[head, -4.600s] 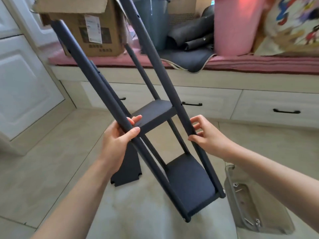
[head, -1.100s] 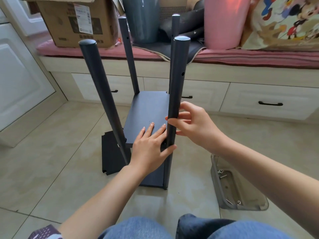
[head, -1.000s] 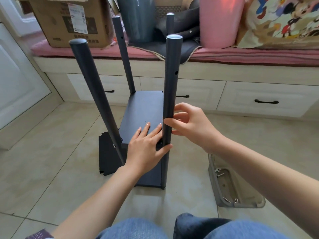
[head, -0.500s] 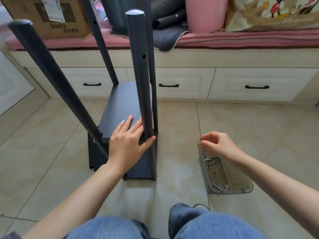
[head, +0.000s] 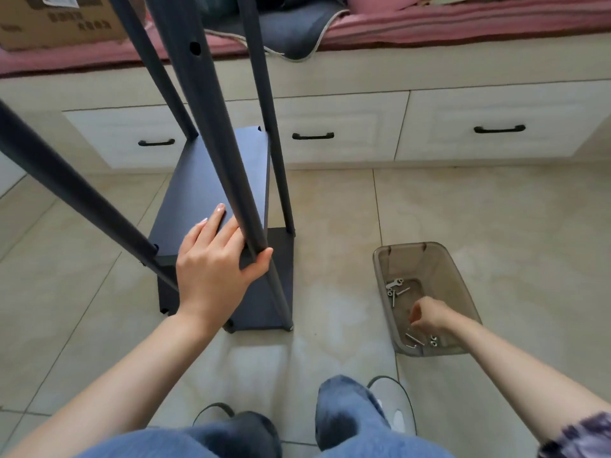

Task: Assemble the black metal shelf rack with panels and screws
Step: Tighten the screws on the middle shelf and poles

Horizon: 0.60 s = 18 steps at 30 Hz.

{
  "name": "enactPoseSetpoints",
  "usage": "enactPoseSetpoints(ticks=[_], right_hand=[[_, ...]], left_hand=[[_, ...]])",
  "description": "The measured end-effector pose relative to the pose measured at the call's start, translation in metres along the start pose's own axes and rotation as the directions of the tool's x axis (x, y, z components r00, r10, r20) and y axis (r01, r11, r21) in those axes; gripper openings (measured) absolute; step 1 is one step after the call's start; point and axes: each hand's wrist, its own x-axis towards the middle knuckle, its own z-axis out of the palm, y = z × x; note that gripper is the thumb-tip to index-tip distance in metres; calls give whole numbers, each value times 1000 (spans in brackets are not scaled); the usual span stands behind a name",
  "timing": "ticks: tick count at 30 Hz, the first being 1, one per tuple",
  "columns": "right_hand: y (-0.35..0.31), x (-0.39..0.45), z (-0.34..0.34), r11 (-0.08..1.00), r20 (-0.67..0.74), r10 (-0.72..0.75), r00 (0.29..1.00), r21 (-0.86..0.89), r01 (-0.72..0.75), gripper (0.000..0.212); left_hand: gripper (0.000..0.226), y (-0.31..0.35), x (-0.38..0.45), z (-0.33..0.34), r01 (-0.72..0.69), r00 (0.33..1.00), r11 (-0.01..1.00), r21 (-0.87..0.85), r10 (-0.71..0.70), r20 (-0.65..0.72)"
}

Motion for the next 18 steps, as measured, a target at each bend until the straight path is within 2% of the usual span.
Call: enactPoseSetpoints(ticks=[3,6,8,13,18], right_hand=[[3,7,8,994,61,28,998,-110,-22,16],[9,14,17,989,51,47,998,-141,-39,38],[11,20,21,987,58,47,997,-159,-37,43],[9,26,27,969,71,26,997,-247,-8,40],[5,27,30,953,75,30,997,-303,-6,29]], left_hand=[[49,-2,0,1,-22,1000,1000,16,22,1],[50,-1,0,0,-40,999,999,29,40,-8],[52,0,0,1,-53,998,998,41,54,-11],[54,-1,0,0,-59,998,998,25,59,-2],[53,-2,-1,1,-53,998,999,11,54,-14]])
